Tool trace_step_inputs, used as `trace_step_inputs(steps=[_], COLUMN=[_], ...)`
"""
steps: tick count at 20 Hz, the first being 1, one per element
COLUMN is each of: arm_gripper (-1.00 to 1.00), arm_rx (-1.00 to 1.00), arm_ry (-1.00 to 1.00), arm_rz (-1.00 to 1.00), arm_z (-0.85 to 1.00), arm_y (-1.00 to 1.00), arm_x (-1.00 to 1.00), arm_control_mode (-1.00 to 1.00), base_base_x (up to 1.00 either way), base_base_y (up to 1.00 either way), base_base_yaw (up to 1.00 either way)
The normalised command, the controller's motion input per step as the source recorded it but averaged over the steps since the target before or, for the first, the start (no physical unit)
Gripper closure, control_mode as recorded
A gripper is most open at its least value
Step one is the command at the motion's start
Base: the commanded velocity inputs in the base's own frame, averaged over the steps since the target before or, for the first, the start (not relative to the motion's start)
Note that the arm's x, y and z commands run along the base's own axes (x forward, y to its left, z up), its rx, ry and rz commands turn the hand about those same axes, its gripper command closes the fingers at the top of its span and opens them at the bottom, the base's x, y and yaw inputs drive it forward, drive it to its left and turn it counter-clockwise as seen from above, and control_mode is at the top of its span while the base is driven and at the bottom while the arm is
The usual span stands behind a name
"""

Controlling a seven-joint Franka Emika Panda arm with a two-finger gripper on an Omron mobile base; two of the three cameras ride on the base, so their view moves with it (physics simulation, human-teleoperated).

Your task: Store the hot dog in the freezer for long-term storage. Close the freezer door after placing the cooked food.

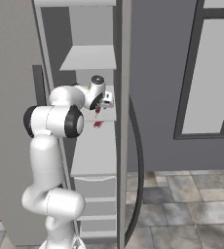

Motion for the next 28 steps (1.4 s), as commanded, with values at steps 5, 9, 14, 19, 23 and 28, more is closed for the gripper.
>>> trace_step_inputs(steps=[5, 9, 14, 19, 23, 28], arm_gripper=[-1.0, -1.0, -1.0, -1.0, -1.0, -1.0], arm_rx=[0.0, 0.0, 0.0, 0.0, 0.04, 0.08], arm_ry=[-0.11, -0.24, -0.26, -0.17, -0.1, -0.01], arm_rz=[-0.01, -0.02, 0.0, -0.03, -0.05, -0.03], arm_z=[0.0, 0.0, 0.01, 0.17, 0.4, 0.61], arm_y=[-0.01, 0.0, 0.0, -0.01, -0.13, -0.16], arm_x=[-0.17, -0.49, -0.74, -0.75, -0.69, -0.53], arm_control_mode=[-1.0, -1.0, -1.0, -1.0, -1.0, -1.0], base_base_x=[0.0, 0.0, 0.0, 0.0, 0.0, 0.0], base_base_y=[0.0, 0.0, 0.0, 0.0, 0.0, 0.0], base_base_yaw=[0.0, 0.0, 0.0, 0.0, 0.0, 0.0])
